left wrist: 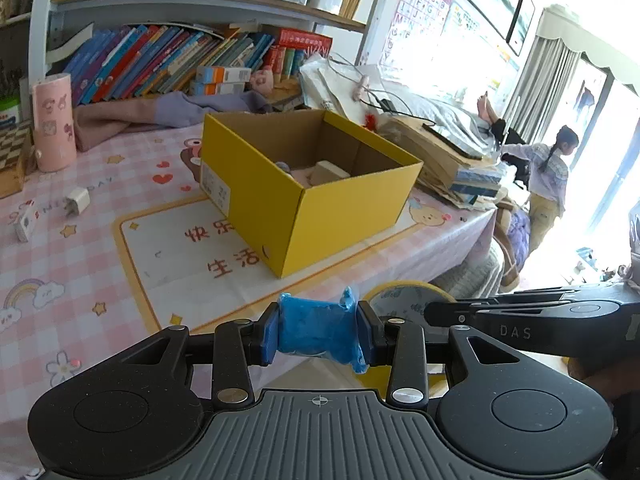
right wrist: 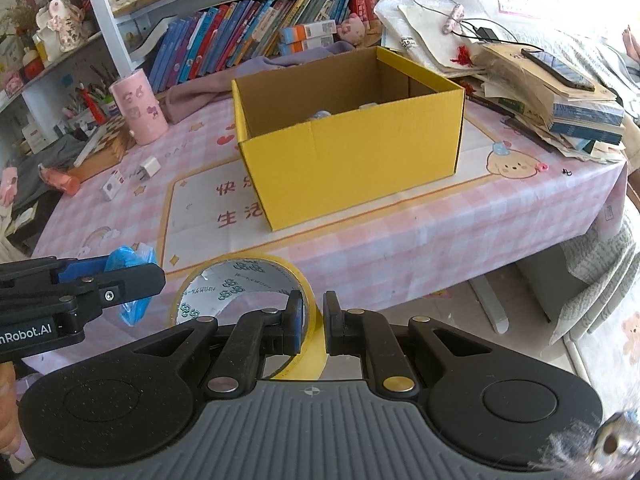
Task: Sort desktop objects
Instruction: 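Carry the tape roll and blue packet with both tools over the box opening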
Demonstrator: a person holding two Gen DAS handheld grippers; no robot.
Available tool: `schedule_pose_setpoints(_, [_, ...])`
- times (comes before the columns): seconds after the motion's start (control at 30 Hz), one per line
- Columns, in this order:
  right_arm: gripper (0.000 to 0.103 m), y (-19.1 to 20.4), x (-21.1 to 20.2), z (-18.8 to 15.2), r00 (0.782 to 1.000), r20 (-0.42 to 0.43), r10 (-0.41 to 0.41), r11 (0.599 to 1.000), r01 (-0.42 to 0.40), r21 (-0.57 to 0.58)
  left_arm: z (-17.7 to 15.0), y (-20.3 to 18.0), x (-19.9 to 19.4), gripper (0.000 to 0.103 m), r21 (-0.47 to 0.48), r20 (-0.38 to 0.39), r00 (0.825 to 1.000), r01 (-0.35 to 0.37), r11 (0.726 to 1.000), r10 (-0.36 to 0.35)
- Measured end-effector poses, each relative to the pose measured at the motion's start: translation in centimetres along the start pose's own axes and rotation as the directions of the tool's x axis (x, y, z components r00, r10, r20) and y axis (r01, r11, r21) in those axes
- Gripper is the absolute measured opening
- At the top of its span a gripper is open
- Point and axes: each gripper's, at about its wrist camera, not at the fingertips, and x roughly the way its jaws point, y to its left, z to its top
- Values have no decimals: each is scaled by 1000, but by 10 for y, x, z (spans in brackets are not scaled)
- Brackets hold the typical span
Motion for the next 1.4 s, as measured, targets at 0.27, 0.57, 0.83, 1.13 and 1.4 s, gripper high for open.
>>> schedule_pose_setpoints(0.27, [9, -18, 3, 18, 999, 48, -2, 1000, 1, 22, 22, -6, 10, 37, 2, 44, 999, -12, 1000, 12])
schedule_pose_setpoints(0.57, [9, -42, 2, 53, 992, 123, 15, 1000, -17, 8, 56, -23, 24, 37, 1, 123, 992, -12, 1000, 12])
schedule_pose_setpoints(0.83, [9, -63, 4, 101, 975, 214, 60, 997, -51, -49, 85, -35, 44, 37, -18, 192, 980, -51, 999, 54])
schedule_pose_setpoints(1.13, [9, -89, 37, 152, 962, 250, 110, 991, -89, -95, 115, -44, 77, 38, -31, 224, 965, -131, 991, 135])
schedule_pose_setpoints(1.4, [9, -97, 83, 183, 967, 203, 153, 974, -114, -194, 127, -48, 113, 38, -40, 194, 959, -203, 978, 207])
